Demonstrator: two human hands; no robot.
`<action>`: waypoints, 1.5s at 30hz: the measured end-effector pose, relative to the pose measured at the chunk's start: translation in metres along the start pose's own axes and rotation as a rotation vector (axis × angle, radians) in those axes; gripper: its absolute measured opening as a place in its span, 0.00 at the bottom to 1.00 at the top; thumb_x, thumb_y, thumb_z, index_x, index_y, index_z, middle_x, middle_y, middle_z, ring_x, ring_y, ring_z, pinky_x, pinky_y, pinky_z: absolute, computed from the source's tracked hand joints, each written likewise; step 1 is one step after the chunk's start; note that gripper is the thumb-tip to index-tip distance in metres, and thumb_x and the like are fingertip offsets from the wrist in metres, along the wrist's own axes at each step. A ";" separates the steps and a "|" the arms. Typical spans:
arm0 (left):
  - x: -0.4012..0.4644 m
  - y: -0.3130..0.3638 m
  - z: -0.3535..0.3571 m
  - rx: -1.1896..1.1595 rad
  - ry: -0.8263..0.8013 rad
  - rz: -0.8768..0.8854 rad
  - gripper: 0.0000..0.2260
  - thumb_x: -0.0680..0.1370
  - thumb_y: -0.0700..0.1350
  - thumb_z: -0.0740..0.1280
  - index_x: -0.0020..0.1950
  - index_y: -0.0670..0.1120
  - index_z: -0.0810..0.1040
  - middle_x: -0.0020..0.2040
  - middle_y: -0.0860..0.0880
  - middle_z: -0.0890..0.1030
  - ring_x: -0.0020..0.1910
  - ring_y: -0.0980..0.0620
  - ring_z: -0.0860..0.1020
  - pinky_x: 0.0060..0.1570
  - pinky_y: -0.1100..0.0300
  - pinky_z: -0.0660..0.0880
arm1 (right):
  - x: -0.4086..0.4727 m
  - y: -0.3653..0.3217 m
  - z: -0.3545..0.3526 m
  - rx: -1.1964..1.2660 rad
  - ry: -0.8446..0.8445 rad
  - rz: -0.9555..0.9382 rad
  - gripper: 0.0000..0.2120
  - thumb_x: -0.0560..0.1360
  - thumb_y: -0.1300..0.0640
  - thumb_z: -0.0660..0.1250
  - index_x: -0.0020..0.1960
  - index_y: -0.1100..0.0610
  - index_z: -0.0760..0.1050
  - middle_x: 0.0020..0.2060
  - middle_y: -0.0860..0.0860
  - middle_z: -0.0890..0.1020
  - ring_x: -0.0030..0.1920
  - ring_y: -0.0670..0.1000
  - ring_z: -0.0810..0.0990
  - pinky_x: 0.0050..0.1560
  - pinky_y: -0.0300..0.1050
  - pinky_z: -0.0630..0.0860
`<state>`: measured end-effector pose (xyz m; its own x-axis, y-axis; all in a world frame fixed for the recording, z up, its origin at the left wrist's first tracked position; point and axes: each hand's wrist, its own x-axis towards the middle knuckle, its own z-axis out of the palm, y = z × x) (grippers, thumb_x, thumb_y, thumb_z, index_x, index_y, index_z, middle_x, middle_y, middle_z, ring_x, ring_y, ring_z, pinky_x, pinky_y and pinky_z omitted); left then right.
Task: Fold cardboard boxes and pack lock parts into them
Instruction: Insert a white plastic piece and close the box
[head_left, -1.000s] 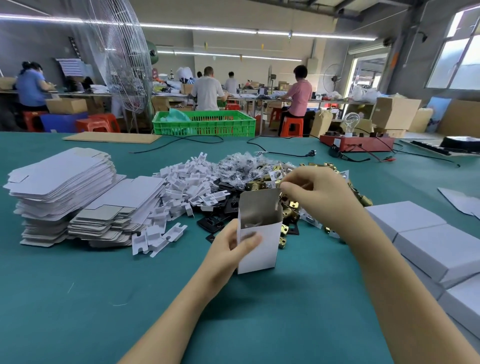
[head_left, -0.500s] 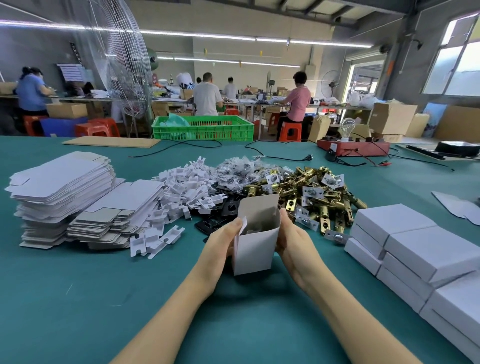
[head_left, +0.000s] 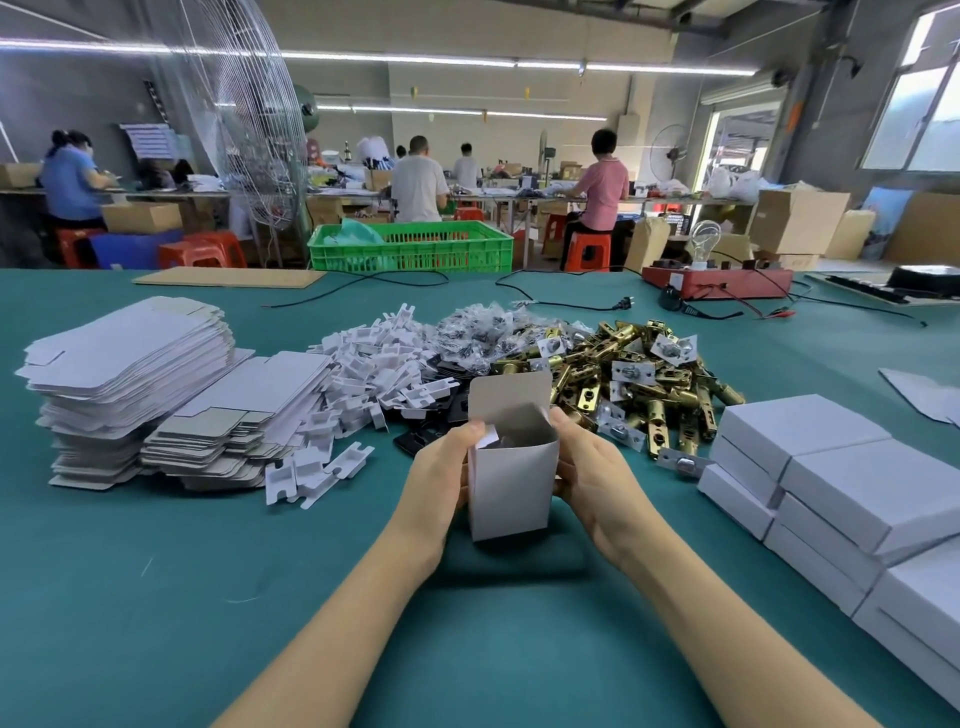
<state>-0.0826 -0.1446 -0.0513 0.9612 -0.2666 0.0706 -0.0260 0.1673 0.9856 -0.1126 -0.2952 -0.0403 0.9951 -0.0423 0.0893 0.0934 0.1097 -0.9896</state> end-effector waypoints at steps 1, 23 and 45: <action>-0.001 0.001 0.002 -0.006 0.005 0.015 0.17 0.70 0.58 0.64 0.49 0.51 0.85 0.48 0.43 0.85 0.44 0.51 0.82 0.47 0.54 0.73 | 0.000 -0.001 -0.001 -0.018 0.006 -0.003 0.15 0.78 0.43 0.62 0.49 0.50 0.84 0.49 0.52 0.85 0.47 0.49 0.81 0.47 0.44 0.73; -0.013 0.008 0.015 0.066 0.176 0.454 0.17 0.80 0.32 0.61 0.43 0.51 0.81 0.39 0.58 0.81 0.41 0.62 0.78 0.44 0.72 0.72 | -0.006 -0.015 0.003 0.111 0.042 -0.250 0.10 0.79 0.64 0.62 0.43 0.51 0.74 0.40 0.51 0.82 0.39 0.47 0.79 0.31 0.35 0.72; -0.014 0.007 0.021 0.052 0.245 0.443 0.16 0.73 0.42 0.55 0.34 0.56 0.79 0.45 0.54 0.84 0.47 0.56 0.79 0.41 0.62 0.70 | -0.009 -0.009 0.007 -0.057 0.100 -0.290 0.12 0.73 0.48 0.66 0.46 0.58 0.74 0.43 0.57 0.78 0.43 0.50 0.74 0.45 0.46 0.70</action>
<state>-0.1020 -0.1597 -0.0423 0.8907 0.0508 0.4518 -0.4537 0.1649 0.8758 -0.1218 -0.2889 -0.0315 0.9190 -0.1611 0.3598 0.3680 0.0233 -0.9295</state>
